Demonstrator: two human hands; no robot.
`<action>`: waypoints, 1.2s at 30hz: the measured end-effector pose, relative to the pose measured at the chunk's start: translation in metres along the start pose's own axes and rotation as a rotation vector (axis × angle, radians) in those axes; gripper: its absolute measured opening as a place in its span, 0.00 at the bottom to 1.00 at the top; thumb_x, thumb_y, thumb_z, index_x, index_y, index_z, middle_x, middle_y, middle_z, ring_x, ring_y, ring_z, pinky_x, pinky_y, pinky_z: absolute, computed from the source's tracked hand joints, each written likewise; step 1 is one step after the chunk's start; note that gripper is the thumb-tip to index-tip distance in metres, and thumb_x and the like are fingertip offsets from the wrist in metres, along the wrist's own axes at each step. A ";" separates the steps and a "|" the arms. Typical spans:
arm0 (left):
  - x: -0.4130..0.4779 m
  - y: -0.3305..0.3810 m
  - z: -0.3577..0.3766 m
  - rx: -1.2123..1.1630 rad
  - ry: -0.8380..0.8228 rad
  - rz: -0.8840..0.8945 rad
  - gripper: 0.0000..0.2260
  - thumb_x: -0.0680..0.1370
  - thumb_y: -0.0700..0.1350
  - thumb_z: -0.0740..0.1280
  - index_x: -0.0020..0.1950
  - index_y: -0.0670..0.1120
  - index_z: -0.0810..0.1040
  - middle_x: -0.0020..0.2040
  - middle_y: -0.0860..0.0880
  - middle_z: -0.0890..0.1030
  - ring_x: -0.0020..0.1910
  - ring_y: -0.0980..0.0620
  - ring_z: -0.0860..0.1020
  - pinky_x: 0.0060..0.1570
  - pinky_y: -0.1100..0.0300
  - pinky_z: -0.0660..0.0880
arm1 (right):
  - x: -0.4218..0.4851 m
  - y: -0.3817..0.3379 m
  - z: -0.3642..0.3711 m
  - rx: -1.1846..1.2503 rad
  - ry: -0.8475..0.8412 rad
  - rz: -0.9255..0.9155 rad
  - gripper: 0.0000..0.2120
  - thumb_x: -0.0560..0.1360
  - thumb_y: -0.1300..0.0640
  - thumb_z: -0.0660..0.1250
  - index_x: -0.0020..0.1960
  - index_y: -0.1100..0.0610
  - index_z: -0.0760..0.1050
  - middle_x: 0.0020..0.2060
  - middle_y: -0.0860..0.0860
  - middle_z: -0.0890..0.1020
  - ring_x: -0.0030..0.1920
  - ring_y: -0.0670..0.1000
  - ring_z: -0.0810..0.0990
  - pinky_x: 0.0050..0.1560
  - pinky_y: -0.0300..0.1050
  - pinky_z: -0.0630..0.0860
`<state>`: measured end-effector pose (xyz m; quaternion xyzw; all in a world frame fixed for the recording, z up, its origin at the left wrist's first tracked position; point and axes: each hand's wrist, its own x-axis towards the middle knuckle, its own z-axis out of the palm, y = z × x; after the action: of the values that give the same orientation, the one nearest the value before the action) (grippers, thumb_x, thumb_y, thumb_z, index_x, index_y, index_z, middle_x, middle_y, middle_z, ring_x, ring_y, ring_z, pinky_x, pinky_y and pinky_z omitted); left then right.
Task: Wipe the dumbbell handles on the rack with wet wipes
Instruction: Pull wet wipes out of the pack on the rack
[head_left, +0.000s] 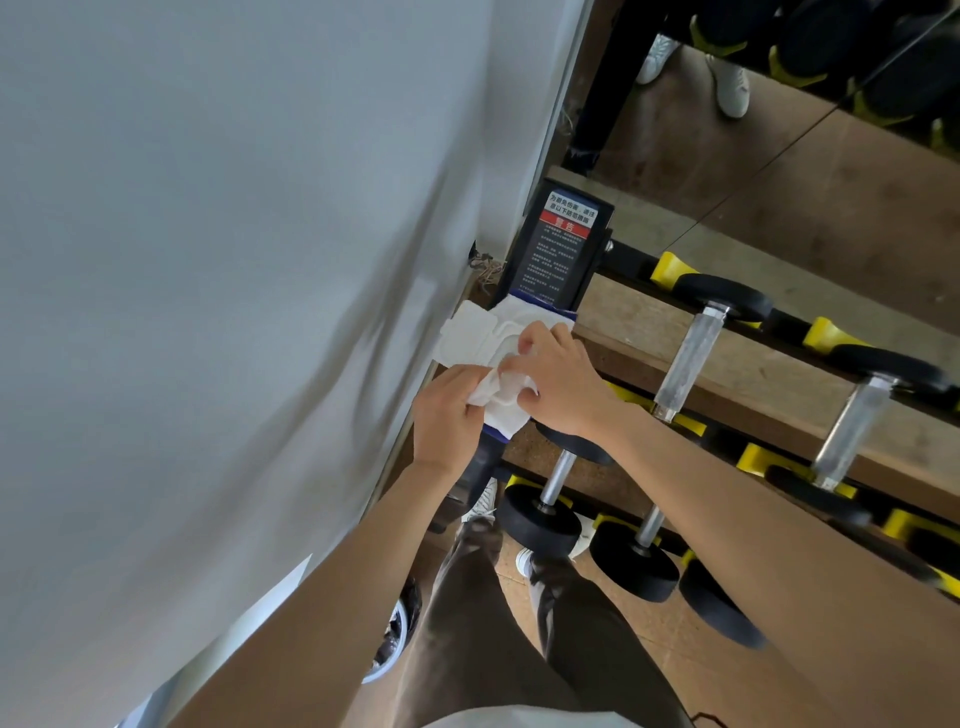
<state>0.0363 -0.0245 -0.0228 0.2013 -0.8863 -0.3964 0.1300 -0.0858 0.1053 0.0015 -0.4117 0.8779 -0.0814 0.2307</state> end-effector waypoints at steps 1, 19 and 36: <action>0.002 -0.002 0.002 0.001 -0.003 -0.021 0.10 0.76 0.33 0.73 0.54 0.44 0.86 0.49 0.47 0.87 0.47 0.47 0.84 0.48 0.66 0.78 | 0.000 0.002 0.001 0.092 0.024 0.015 0.16 0.76 0.56 0.68 0.63 0.48 0.77 0.60 0.51 0.72 0.58 0.54 0.68 0.58 0.49 0.72; 0.027 -0.016 0.000 -0.443 -0.038 -0.788 0.17 0.83 0.44 0.63 0.72 0.49 0.71 0.63 0.48 0.73 0.55 0.47 0.81 0.39 0.59 0.83 | 0.030 0.012 0.021 0.339 0.193 0.310 0.22 0.72 0.45 0.75 0.62 0.50 0.74 0.56 0.47 0.80 0.48 0.50 0.79 0.54 0.48 0.77; 0.016 -0.005 0.008 0.247 -0.648 -0.136 0.23 0.85 0.46 0.55 0.81 0.59 0.60 0.80 0.59 0.61 0.52 0.52 0.79 0.33 0.74 0.62 | 0.001 0.024 0.032 0.167 0.298 -0.008 0.13 0.75 0.64 0.71 0.59 0.56 0.82 0.61 0.54 0.77 0.58 0.52 0.77 0.58 0.46 0.79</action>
<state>0.0200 -0.0294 -0.0307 0.1377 -0.9073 -0.3374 -0.2098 -0.0878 0.1222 -0.0351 -0.3778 0.8910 -0.2149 0.1312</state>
